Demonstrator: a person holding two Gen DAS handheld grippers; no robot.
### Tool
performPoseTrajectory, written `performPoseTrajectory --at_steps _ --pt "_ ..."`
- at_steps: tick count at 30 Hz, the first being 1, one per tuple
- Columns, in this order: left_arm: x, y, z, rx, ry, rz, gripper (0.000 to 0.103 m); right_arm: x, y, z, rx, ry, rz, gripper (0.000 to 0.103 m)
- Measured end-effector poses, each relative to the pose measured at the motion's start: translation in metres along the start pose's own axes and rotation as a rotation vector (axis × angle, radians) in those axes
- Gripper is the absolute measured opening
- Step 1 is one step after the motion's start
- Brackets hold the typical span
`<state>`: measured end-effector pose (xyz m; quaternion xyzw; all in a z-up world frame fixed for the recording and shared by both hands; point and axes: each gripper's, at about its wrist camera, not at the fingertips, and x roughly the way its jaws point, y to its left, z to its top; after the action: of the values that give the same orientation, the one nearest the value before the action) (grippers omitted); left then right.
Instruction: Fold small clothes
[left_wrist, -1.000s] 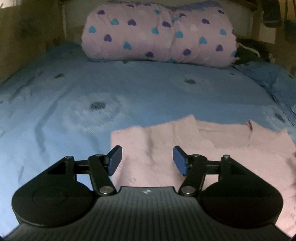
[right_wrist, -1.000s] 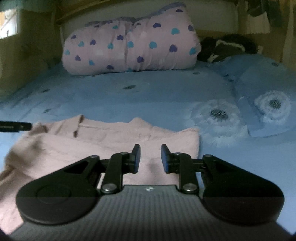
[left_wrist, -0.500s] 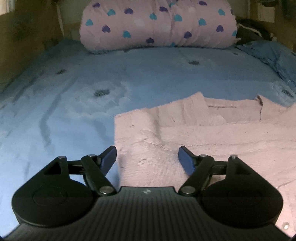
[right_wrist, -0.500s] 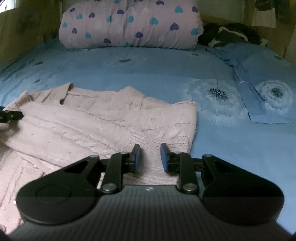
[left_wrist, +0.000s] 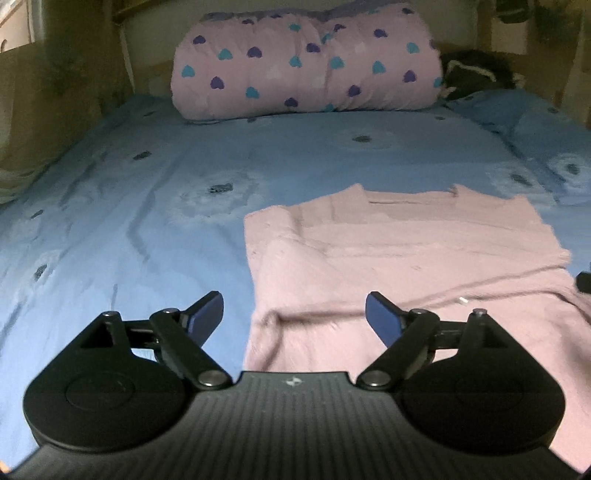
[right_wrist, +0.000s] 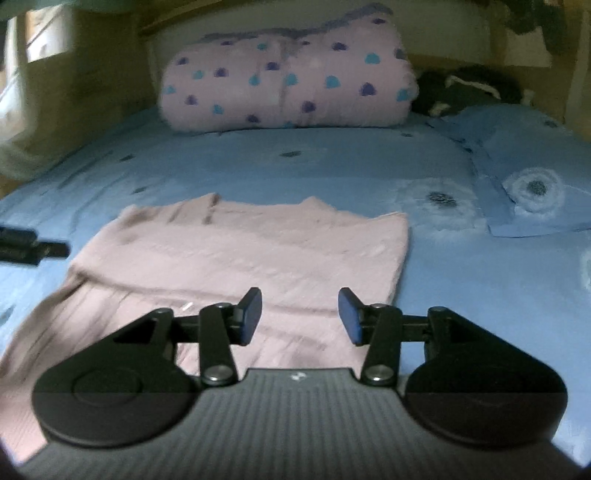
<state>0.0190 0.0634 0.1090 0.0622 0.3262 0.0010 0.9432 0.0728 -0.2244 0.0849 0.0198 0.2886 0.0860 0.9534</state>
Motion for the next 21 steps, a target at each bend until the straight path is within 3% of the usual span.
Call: performPoseTrajectory --at_steps 11,21 --pt "-0.077 -0.027 -0.054 0.077 -0.010 -0.057 0.093 -0.076 0.044 -0.038 -0.086 -0.005 0.057 0.048" --pt "-0.095 -0.038 -0.112 0.158 0.078 -0.082 0.095 -0.110 0.067 -0.076 -0.170 0.035 0.064 0.048"
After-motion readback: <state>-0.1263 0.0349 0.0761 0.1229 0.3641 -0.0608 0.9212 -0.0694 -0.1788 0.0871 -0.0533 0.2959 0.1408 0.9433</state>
